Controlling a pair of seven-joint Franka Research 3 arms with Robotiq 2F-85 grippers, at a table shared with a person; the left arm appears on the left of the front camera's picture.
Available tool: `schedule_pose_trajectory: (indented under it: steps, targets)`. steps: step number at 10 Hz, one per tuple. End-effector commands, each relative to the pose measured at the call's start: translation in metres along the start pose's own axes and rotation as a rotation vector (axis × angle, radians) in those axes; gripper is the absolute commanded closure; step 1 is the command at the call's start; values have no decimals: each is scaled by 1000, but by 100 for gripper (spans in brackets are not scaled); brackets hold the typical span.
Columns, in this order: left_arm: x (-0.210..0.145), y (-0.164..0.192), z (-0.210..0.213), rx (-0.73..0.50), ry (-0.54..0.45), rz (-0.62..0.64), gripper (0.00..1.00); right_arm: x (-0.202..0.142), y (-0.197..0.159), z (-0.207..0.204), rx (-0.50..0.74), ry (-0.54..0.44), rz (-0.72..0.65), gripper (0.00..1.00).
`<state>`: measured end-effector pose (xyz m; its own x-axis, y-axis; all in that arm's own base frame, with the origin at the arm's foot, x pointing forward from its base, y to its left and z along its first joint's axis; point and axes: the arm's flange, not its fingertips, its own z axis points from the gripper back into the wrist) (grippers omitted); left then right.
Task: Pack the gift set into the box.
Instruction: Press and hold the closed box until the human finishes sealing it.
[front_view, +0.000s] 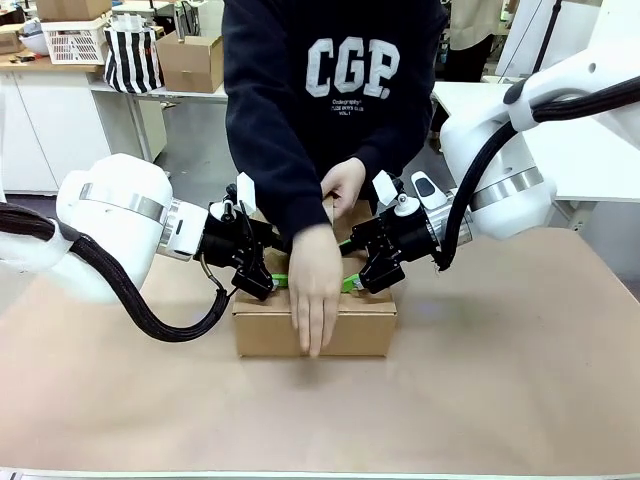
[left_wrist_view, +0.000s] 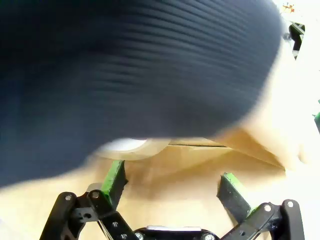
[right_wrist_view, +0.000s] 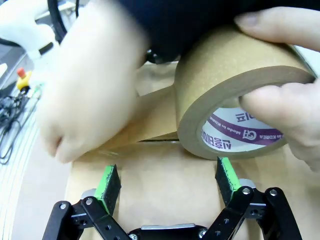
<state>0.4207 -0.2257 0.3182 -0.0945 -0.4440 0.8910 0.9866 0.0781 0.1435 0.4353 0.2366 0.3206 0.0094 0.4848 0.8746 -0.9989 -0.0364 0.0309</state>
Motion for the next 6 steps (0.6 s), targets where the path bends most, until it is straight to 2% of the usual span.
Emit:
schedule_pose_trajectory:
  steps: [1,6]
  targets:
    - [-4,-1,0,-3,1,2,0,-1,0,-1,-1,5,0,0]
    - [-4,-1,0,-3,1,2,0,-1,0,-1,-1,5,0,0]
